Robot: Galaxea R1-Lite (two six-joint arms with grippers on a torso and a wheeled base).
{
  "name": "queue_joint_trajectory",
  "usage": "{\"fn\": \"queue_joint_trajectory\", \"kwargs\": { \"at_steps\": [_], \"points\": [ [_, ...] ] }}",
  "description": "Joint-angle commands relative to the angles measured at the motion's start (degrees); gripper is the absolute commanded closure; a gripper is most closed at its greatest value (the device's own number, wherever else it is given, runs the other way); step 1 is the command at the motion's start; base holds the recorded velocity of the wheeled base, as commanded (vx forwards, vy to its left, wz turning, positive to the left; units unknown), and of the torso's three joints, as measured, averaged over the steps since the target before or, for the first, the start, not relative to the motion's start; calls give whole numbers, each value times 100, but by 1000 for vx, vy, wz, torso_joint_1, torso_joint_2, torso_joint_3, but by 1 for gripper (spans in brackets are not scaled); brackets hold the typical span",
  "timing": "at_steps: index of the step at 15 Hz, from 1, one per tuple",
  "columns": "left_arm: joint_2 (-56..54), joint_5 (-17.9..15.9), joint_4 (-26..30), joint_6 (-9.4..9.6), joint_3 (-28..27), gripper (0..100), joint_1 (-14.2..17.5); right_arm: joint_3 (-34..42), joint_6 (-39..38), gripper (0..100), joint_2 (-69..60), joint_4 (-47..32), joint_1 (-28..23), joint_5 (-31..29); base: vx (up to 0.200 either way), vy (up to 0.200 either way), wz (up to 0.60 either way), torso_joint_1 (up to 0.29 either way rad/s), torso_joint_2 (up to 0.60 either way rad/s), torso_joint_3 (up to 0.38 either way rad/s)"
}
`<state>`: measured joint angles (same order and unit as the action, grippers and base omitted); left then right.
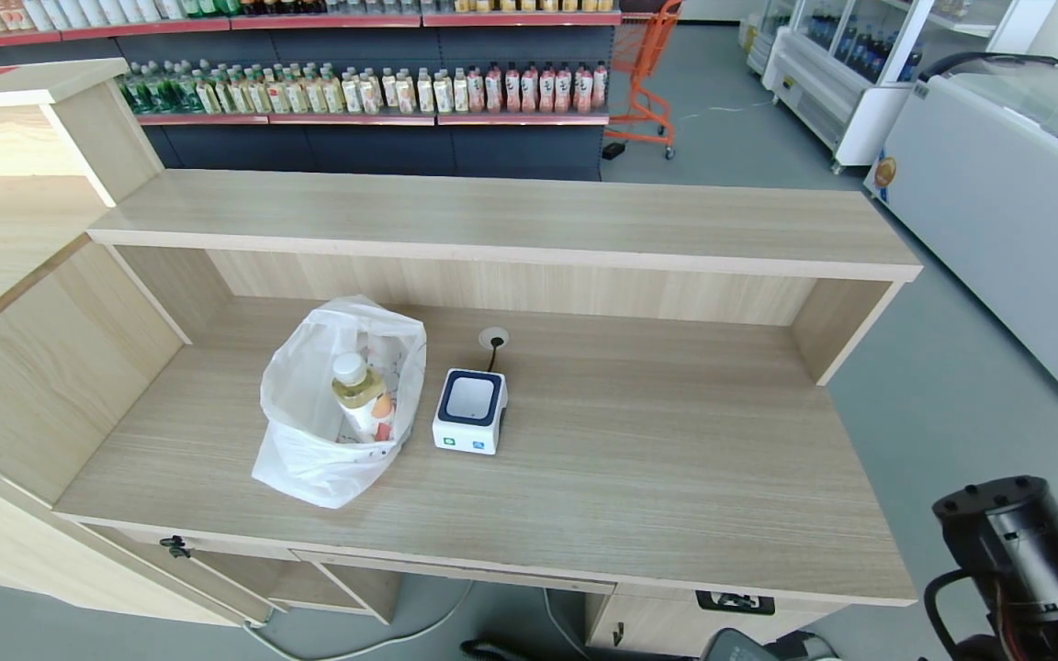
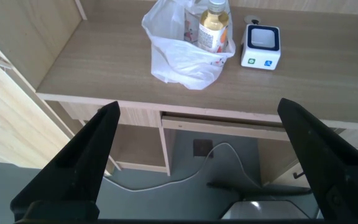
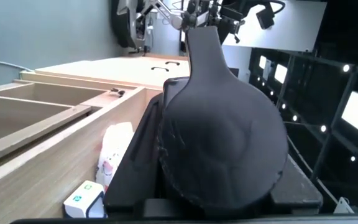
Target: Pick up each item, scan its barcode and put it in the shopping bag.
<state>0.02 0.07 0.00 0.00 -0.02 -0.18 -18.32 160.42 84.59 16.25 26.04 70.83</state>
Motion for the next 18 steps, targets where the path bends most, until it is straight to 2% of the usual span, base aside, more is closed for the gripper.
{"fn": "queue_joint_trajectory", "kwargs": {
  "at_steps": [1,2,3,4,7,8,9,10,14,15,16,17,18],
  "points": [
    [-2,1,0,9,-6,0,1,-84,113,100,-83,45,-11,1,0,0,0,0,0,0],
    [-2,1,0,0,2,0,1,-137,-212,100,-180,71,-20,1,0,0,0,0,0,0],
    [-2,1,0,0,-6,0,1,-163,-986,100,-399,142,-275,1,0,0,0,0,0,0],
    [-2,1,0,0,2,0,1,-137,-2269,100,-654,124,-1022,-16,0,0,0,0,0,0],
    [-2,1,0,0,2,0,1,-189,-5055,100,-1481,159,-2200,-385,0,0,0,0,0,0],
    [-2,1,0,0,-6,0,1,-180,-5785,100,-1612,150,-2419,-421,0,0,0,0,0,0],
    [-2,1,0,0,-6,0,1,-198,-7305,100,-1964,423,-2331,-412,0,0,0,0,0,0],
    [-2,1,0,0,2,0,1,-198,-7692,100,-1999,546,-2358,-412,0,0,0,0,0,0],
    [-2,1,0,0,2,0,1,-673,-13326,100,-2087,599,-2885,-623,0,0,0,0,0,0],
    [-2,1,0,0,-6,0,1,-796,-14055,100,-2078,599,-3043,-640,0,0,0,0,0,0],
    [-2,1,0,0,2,0,1,-936,-15330,100,-2078,599,-3263,-640,0,0,0,0,0,0],
    [-2,1,0,0,-6,0,1,-1138,-17202,100,-1911,730,-3500,-886,0,0,0,0,0,0],
    [-2,1,0,9,2,0,1,-1130,-18133,100,-1727,941,-3579,-1264,0,0,0,0,0,0]
  ]
}}
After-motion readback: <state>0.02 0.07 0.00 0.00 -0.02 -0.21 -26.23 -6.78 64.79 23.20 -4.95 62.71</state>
